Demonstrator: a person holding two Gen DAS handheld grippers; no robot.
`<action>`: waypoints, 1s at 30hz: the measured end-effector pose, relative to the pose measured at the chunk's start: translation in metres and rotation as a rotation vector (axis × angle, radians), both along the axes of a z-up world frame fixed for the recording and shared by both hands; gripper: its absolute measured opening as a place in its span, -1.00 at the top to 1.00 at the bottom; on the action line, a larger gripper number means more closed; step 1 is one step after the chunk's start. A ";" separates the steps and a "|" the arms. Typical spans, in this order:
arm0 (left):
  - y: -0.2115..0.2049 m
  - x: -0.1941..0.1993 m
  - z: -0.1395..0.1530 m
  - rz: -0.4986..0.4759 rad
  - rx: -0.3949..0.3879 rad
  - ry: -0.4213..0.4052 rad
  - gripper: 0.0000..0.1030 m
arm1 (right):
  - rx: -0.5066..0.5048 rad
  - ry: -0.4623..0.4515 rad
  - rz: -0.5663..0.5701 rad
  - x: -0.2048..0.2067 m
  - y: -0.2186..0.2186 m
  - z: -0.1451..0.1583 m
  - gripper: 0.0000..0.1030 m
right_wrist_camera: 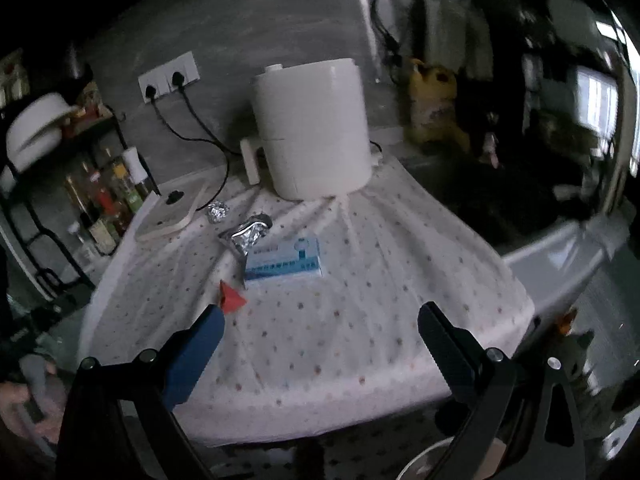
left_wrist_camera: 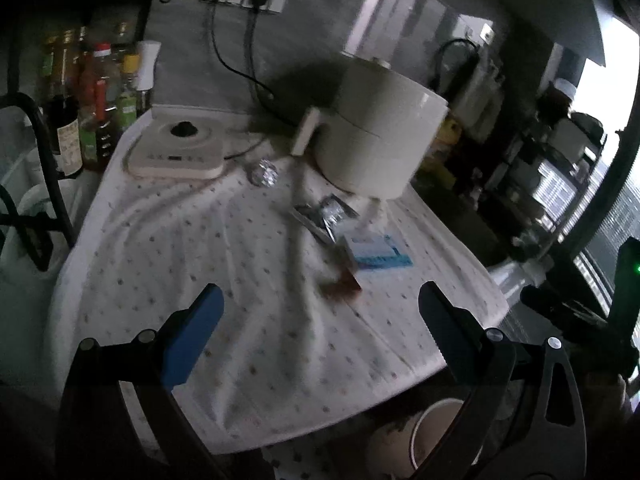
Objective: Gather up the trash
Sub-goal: 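Move both grippers back over the counter toward the foil ball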
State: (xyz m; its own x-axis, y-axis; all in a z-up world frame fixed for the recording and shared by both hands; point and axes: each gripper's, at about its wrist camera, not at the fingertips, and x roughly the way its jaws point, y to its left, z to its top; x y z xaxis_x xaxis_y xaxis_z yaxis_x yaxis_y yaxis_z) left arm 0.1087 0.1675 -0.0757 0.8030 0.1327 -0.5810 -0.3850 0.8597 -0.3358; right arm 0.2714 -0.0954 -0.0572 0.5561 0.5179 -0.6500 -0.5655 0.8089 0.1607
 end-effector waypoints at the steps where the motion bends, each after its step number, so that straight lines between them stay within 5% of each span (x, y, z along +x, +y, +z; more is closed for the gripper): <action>1: 0.006 0.002 0.000 0.008 -0.005 -0.005 -0.88 | 0.020 0.008 0.019 0.003 0.006 0.001 -0.85; 16: 0.085 0.058 -0.018 0.046 -0.030 -0.023 -0.88 | 0.013 -0.002 0.139 0.058 0.113 0.013 -0.85; 30: 0.118 0.137 -0.053 -0.059 -0.064 0.033 -0.77 | -0.025 0.109 0.085 0.098 0.144 -0.021 -0.65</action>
State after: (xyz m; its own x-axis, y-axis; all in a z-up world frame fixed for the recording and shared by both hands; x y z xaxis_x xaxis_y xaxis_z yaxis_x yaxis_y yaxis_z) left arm 0.2455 0.2854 -0.1286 0.7886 0.0472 -0.6131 -0.3458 0.8585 -0.3787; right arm 0.3697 0.0489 -0.0779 0.4366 0.5427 -0.7175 -0.6126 0.7634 0.2047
